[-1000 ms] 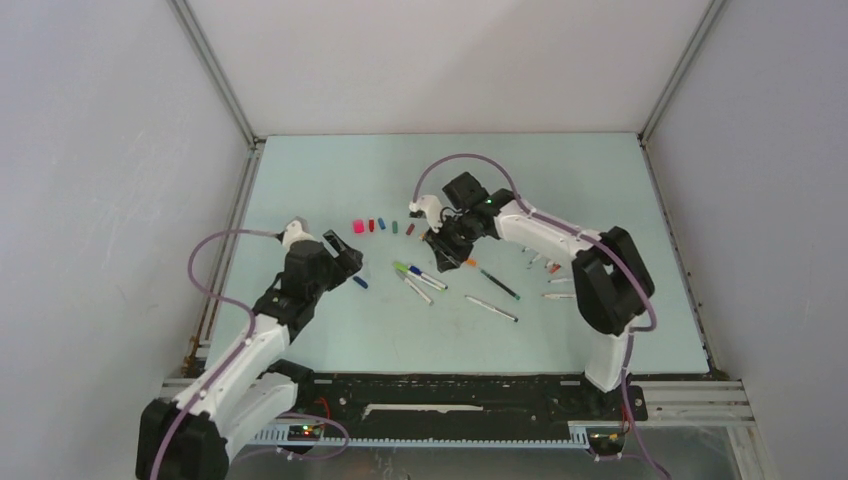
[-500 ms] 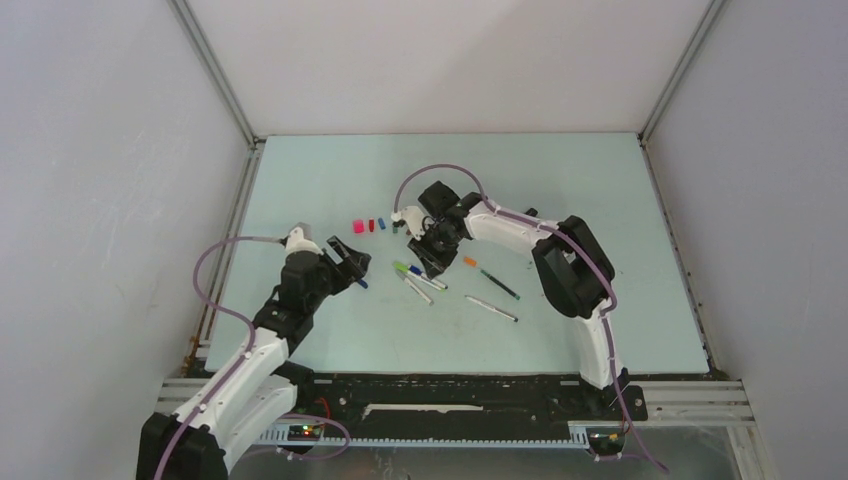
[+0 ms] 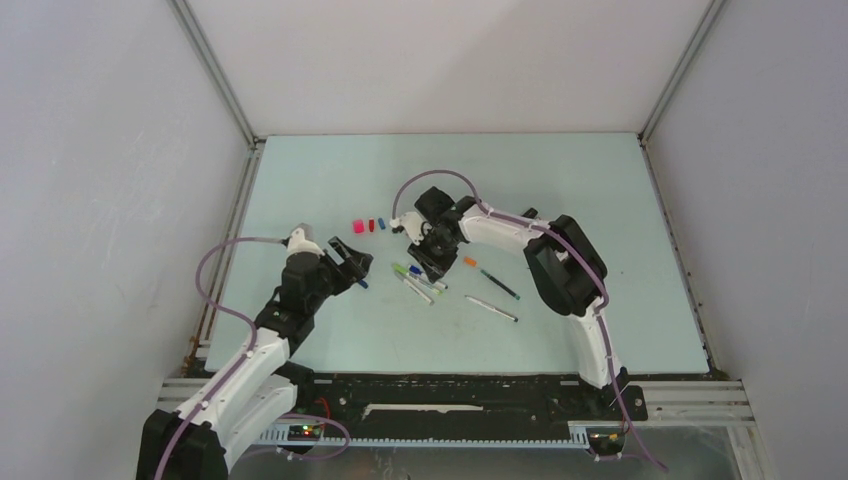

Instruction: Open the pen caps

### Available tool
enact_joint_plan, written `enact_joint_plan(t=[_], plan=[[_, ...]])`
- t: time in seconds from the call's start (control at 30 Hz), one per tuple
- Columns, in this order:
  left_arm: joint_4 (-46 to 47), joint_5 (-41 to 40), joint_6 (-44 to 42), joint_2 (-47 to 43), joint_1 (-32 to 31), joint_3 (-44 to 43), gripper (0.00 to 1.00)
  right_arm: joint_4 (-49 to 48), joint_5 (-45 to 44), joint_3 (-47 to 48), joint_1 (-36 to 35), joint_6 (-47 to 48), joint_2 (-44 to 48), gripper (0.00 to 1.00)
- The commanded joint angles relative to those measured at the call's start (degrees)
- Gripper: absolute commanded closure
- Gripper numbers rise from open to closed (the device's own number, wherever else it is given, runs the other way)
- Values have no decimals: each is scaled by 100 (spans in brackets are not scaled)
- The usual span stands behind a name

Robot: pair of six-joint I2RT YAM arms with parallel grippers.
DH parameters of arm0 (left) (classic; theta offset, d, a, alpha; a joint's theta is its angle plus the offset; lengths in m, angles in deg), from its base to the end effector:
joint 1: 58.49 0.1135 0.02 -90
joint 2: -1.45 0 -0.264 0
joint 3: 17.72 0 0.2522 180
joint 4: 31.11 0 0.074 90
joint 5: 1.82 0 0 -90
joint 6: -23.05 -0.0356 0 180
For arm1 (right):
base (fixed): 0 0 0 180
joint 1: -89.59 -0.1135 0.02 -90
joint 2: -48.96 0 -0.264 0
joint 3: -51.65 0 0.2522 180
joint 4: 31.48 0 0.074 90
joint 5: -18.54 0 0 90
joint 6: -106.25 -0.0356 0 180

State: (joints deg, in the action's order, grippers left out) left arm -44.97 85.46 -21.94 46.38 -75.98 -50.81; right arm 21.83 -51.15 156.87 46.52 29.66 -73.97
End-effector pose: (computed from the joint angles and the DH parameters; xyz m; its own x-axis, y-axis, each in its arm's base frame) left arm 0.1709 -0.0521 0.2007 -0.4759 -0.5907 -0.6516 -0.1091 0.7748 -0.6227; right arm 0.3120 0.3086 0.1568 -0.5043 -0.7692 -0.3925 -0.8634 0.4417 0.2439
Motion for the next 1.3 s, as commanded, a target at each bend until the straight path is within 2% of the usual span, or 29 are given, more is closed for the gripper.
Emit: enact_joint_plan(t=[0.0, 0.2, 0.3, 0.4, 0.67, 0.83, 1.0, 1.27], plan=[[286, 106, 65, -17, 25, 165, 13, 43, -558, 267, -102, 6, -142, 72], [713, 419, 375, -25, 27, 402, 13, 36, -1073, 228, -204, 141, -254, 75], [1178, 681, 652, 77, 27, 587, 13, 53, -1023, 209, -215, 162, -276, 92], [1788, 992, 999, 274, 27, 772, 13, 61, -820, 223, -159, 166, -192, 100], [3824, 1627, 1903, 1162, 18, 991, 12, -85, 685, -17, 404, 5, 760, 100], [4760, 1841, 2226, 1755, -20, 910, 12, -207, 1857, -307, 586, -46, 1267, 100], [5118, 1875, 2366, 2247, -212, 653, 13, -189, 2714, -323, 593, -129, 1342, 100], [5153, 1666, 2392, 2546, -604, 373, 19, -162, 2967, -283, 550, -244, 1292, 100]])
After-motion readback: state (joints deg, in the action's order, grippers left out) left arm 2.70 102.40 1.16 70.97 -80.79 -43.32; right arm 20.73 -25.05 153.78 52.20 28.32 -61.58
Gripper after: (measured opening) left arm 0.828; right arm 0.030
